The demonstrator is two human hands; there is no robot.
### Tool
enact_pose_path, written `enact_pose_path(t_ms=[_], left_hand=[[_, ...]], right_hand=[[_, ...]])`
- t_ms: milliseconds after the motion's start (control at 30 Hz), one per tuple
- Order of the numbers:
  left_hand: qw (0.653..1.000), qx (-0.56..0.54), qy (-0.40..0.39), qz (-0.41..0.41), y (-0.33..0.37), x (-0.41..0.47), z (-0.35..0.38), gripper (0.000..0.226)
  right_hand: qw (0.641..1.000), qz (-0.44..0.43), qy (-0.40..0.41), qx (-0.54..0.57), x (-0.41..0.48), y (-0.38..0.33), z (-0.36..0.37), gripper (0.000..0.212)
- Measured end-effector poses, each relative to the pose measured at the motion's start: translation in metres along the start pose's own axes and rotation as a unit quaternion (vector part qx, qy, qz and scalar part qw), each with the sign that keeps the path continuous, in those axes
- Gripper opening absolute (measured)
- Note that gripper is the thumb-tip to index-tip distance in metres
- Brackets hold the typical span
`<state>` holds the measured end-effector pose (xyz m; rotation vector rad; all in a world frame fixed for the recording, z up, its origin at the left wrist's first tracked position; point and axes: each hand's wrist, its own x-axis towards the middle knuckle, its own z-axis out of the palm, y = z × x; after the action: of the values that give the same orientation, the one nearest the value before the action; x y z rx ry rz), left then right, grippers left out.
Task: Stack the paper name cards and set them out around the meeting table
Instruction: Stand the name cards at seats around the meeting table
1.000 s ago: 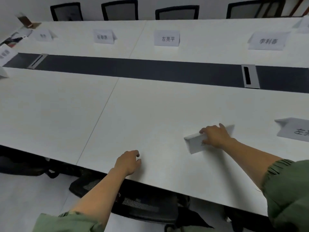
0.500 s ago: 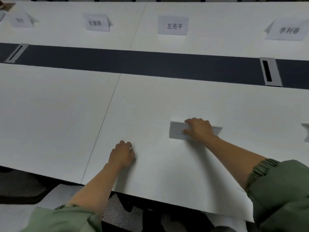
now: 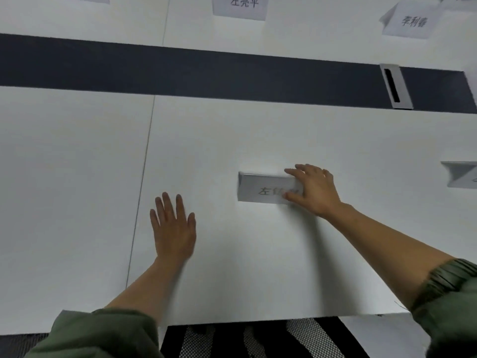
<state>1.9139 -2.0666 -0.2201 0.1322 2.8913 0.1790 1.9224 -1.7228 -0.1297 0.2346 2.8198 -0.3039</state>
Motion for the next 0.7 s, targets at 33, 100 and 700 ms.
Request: enact_pose_path(t_ms=[33,100,700], left_hand=[[1.0,-0.009,0.01,-0.002,-0.002,-0.001,0.005,0.062],[1.0,-0.018,0.021,-0.002,-0.004,0.0,0.011,0.066],[0.999,-0.037,0.023,0.001,-0.01,0.005,0.018,0.067]], right_hand=[[1.0,0.005,0.001,-0.007,0.002,0.0,0.004,0.061],[1.0,0.006,0.019,-0.012,0.011,-0.006,0.007,0.052],[0.999,-0.02,0.009,-0.024,0.088,-0.046,-0.012,0.055]])
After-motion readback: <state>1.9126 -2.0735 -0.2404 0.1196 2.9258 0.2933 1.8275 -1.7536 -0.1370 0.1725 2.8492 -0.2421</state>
